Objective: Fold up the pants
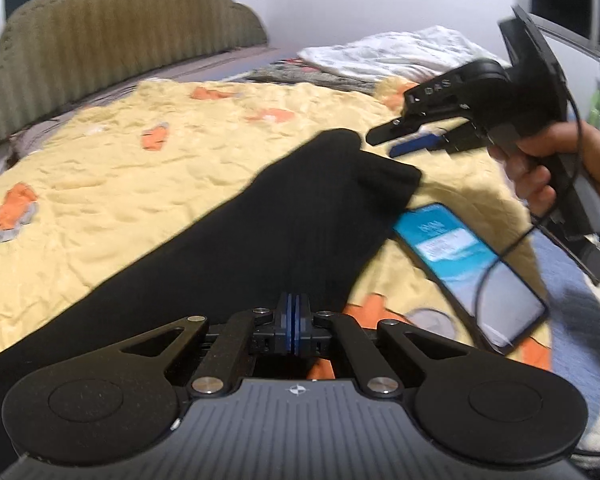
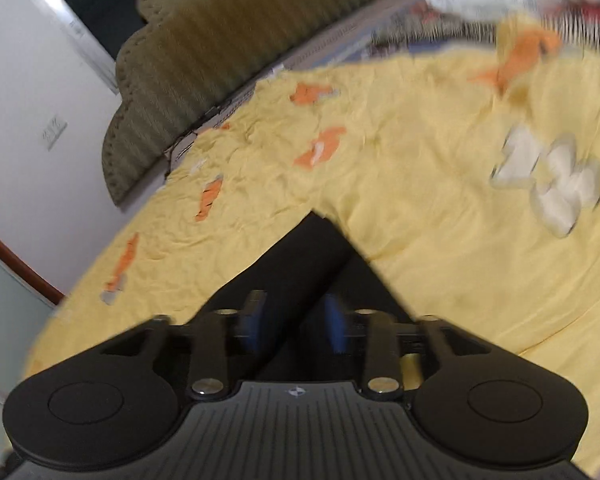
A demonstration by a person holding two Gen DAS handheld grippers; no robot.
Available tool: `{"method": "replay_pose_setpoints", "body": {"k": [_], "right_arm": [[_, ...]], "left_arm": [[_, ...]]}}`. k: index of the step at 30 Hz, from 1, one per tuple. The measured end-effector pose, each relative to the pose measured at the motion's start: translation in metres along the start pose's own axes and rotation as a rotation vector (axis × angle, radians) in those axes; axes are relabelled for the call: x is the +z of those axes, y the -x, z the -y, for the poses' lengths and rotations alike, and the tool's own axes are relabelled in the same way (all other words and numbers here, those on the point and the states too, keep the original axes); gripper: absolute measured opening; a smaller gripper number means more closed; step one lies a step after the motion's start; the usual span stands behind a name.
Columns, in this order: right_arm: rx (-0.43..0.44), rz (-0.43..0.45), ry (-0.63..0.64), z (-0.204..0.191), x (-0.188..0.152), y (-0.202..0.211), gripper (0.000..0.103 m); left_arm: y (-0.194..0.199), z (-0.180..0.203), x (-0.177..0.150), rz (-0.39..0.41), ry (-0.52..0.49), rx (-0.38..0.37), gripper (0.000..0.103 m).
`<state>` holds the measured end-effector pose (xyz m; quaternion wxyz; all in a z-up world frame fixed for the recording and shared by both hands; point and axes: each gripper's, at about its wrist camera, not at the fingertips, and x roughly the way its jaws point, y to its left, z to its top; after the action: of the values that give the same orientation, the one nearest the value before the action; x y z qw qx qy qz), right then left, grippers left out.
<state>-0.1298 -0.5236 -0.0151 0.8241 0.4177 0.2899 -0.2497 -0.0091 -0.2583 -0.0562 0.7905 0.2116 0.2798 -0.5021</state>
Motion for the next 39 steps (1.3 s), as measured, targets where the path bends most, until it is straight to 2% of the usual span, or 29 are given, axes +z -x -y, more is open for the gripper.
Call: {"method": "replay_pose_setpoints", "body": {"k": [2, 3, 5, 7, 8, 10, 12, 13, 15, 16, 19, 22, 24, 26, 28, 30, 33, 34, 37, 38, 39], "right_arm": [[0.049, -0.015, -0.066, 0.006, -0.001, -0.010, 0.055], [0.063, -0.023, -0.080, 0.007, -0.002, -0.016, 0.055], [0.054, -0.034, -0.109, 0.012, -0.003, -0.024, 0.054], [0.078, -0.045, -0.157, 0.020, -0.004, -0.035, 0.054], [0.095, -0.042, -0.185, 0.022, -0.003, -0.040, 0.054], [0.108, -0.030, -0.206, 0.024, 0.001, -0.047, 0.051], [0.062, -0.020, -0.164, 0.017, 0.005, -0.050, 0.009], [0.046, -0.014, -0.143, 0.015, 0.005, -0.050, 0.007], [0.044, 0.013, -0.113, 0.009, 0.004, -0.044, 0.003], [0.032, 0.037, -0.077, 0.004, 0.003, -0.037, 0.003], [0.019, 0.104, 0.019, -0.012, -0.001, -0.009, 0.003], [-0.015, 0.138, 0.083, -0.021, -0.004, 0.012, 0.003], [-0.088, 0.092, 0.112, -0.017, -0.006, 0.007, 0.004], [-0.143, 0.056, 0.087, -0.006, -0.010, -0.001, 0.006], [-0.196, 0.039, 0.087, -0.002, -0.012, -0.003, 0.013], [-0.258, 0.129, 0.126, -0.006, -0.017, 0.011, 0.014], [-0.329, 0.248, 0.175, -0.014, -0.016, 0.030, 0.015], [-0.297, 0.250, 0.204, -0.015, -0.014, 0.032, 0.015], [-0.217, 0.147, 0.222, -0.014, 0.004, 0.017, 0.016], [-0.192, 0.134, 0.215, -0.011, 0.010, 0.009, 0.024], [-0.172, 0.121, 0.222, -0.006, 0.019, 0.000, 0.045]], "left_arm": [[-0.002, -0.002, 0.001, -0.012, -0.005, 0.014, 0.003], [-0.001, -0.003, 0.000, -0.022, -0.009, -0.002, 0.014], [0.005, 0.001, -0.001, -0.006, -0.018, -0.033, 0.021], [0.005, 0.007, -0.002, 0.011, -0.057, -0.009, 0.050], [0.003, 0.011, -0.003, 0.018, -0.077, 0.017, 0.052], [-0.004, 0.018, -0.003, 0.016, -0.123, 0.049, 0.052], [-0.010, 0.019, -0.004, 0.003, -0.125, 0.032, 0.052], [-0.014, 0.018, -0.004, -0.011, -0.112, 0.020, 0.040], [-0.019, 0.014, -0.004, -0.025, -0.080, 0.006, 0.024], [-0.020, 0.012, -0.004, -0.020, -0.063, -0.001, 0.013], [-0.017, 0.010, -0.002, -0.015, -0.044, -0.004, 0.004], [-0.009, 0.010, 0.000, -0.007, -0.042, -0.045, 0.003], [-0.009, 0.011, 0.000, -0.019, -0.051, -0.063, 0.003], [-0.010, 0.013, -0.002, -0.028, -0.058, -0.070, 0.003], [-0.010, 0.014, -0.004, -0.036, -0.070, -0.073, 0.007], [-0.009, 0.012, -0.004, -0.050, -0.056, -0.068, 0.020], [0.001, 0.008, -0.001, -0.035, -0.040, -0.082, 0.027], [0.005, 0.007, 0.000, -0.025, -0.044, -0.077, 0.031], [0.015, 0.000, 0.003, 0.001, -0.020, -0.072, 0.036], [0.018, -0.003, 0.004, 0.004, -0.006, -0.065, 0.037], [0.020, -0.006, 0.005, 0.004, 0.008, -0.053, 0.039]]}}
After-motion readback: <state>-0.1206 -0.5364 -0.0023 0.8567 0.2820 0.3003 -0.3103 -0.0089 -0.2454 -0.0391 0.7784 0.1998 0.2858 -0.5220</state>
